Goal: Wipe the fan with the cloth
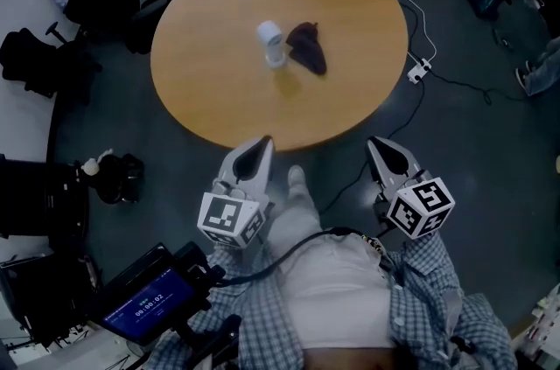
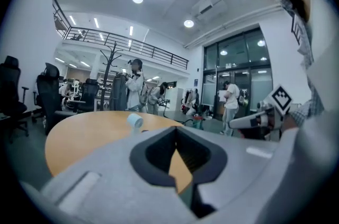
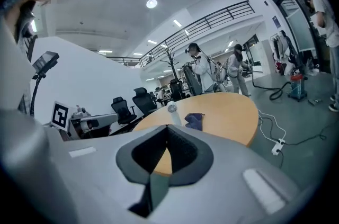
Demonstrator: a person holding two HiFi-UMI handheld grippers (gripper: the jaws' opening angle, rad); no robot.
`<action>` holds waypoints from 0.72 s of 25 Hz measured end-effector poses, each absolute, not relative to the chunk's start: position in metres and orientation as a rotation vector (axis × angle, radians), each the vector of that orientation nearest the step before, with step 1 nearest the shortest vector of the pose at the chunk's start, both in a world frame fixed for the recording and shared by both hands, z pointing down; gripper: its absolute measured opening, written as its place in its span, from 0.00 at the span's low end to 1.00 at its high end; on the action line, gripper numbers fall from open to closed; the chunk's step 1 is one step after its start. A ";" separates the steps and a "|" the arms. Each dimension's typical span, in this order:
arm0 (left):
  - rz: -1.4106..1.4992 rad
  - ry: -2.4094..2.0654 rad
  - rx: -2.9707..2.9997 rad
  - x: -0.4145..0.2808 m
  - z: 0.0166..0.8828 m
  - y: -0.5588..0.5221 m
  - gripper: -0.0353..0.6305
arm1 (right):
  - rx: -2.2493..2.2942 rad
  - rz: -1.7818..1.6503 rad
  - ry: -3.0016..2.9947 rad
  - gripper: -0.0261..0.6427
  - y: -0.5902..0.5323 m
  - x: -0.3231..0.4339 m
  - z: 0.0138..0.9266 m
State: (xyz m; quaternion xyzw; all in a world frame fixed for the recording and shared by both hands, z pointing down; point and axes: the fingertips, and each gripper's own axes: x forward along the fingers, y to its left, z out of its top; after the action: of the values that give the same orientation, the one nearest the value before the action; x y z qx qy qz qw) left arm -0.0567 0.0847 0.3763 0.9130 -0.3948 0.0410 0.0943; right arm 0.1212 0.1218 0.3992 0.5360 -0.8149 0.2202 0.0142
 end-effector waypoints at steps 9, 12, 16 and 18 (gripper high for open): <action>0.243 -1.065 2.754 -0.070 0.402 -0.020 0.06 | 1.584 0.695 -2.583 0.04 -0.003 0.080 0.393; 0.358 -1.023 2.792 -0.069 0.429 -0.041 0.06 | 1.556 0.734 -2.554 0.04 -0.019 0.072 0.404; 0.482 -1.001 2.786 -0.067 0.463 -0.068 0.12 | 1.507 0.805 -2.516 0.04 -0.033 0.064 0.426; 0.503 -1.004 2.772 -0.067 0.478 -0.081 0.16 | 1.476 0.820 -2.502 0.04 -0.041 0.062 0.432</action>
State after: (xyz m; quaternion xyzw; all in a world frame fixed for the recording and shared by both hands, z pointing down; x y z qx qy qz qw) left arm -0.0668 -0.0812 0.4776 0.9242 -0.3348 0.1677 0.0754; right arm 0.0619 -0.0411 0.4318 0.4881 -0.8273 0.2712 0.0613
